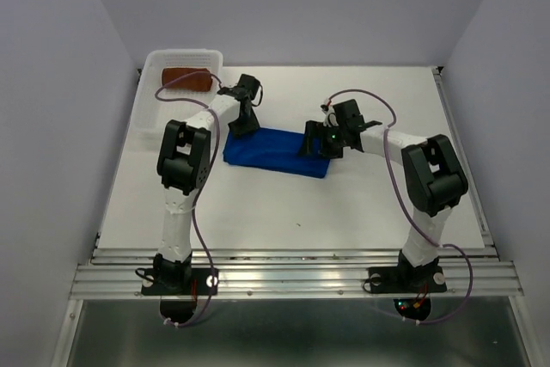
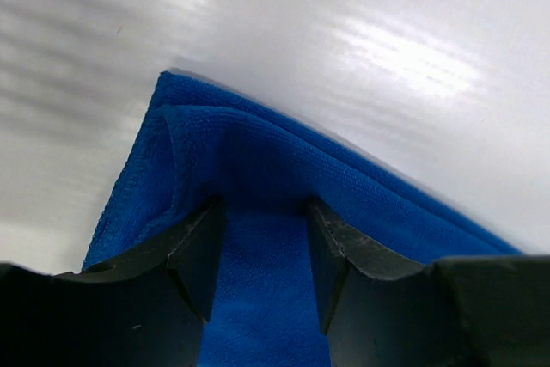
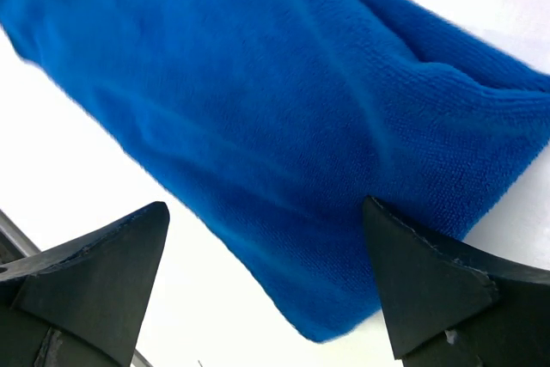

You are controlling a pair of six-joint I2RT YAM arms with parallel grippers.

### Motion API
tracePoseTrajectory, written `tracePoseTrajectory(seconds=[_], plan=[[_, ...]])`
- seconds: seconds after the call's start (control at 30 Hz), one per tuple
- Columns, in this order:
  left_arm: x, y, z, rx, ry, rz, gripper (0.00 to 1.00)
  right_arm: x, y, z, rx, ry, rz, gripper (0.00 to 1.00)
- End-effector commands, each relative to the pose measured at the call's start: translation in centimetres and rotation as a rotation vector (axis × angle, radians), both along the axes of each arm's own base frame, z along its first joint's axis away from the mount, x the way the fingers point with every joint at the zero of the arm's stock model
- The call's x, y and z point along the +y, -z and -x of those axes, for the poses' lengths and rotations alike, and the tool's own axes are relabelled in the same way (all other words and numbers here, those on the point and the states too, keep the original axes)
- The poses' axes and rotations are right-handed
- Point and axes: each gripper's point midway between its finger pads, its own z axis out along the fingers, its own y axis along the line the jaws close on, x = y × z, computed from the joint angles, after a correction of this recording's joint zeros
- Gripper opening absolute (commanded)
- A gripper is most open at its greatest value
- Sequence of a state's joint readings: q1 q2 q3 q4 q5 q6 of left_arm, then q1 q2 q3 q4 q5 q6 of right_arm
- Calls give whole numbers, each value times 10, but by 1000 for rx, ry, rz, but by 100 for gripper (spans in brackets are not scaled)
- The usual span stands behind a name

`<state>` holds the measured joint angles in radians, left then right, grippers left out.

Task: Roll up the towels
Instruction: Fold the towel

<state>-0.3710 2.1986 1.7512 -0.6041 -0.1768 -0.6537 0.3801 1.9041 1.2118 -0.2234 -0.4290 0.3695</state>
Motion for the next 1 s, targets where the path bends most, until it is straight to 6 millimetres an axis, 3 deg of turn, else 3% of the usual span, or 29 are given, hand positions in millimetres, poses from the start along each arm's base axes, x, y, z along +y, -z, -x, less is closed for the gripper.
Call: tracePoseTrajectory(seconds=[0.0,0.1,0.2,0.23,0.3,0.33,0.4,0.43,0.57,0.73,0.87,0.97], plan=[[15,1,-18,-9,-36,-65,51,-25,34,40,116,46,99,100],[9,0,-31,-37,-22,-41,51,-35,39,54,128,58,131,100],[-12,-2,-45,-67,37,31,50,-42,39,69,136,51,140,100],[-29,4,-46,-61,87,66,49,-45,42,75,139,41,149,100],[-58,-5,-55,-105,162,107,47,-42,38,84,114,6,161,100],[-86,-6,-50,-114,226,136,47,-41,38,89,103,-19,169,100],[-116,-3,-51,-140,315,155,48,-31,41,111,107,-92,190,100],[-142,2,-49,-148,369,194,48,-20,40,125,91,-157,204,100],[-187,12,-50,-146,452,297,48,0,37,164,108,-262,186,100],[-240,13,-41,-205,556,412,50,46,24,202,52,-405,109,100],[-260,8,-39,-244,589,434,52,89,-7,201,-81,-470,6,100],[-261,-2,-46,-275,575,445,57,101,-27,193,-136,-470,-27,100]])
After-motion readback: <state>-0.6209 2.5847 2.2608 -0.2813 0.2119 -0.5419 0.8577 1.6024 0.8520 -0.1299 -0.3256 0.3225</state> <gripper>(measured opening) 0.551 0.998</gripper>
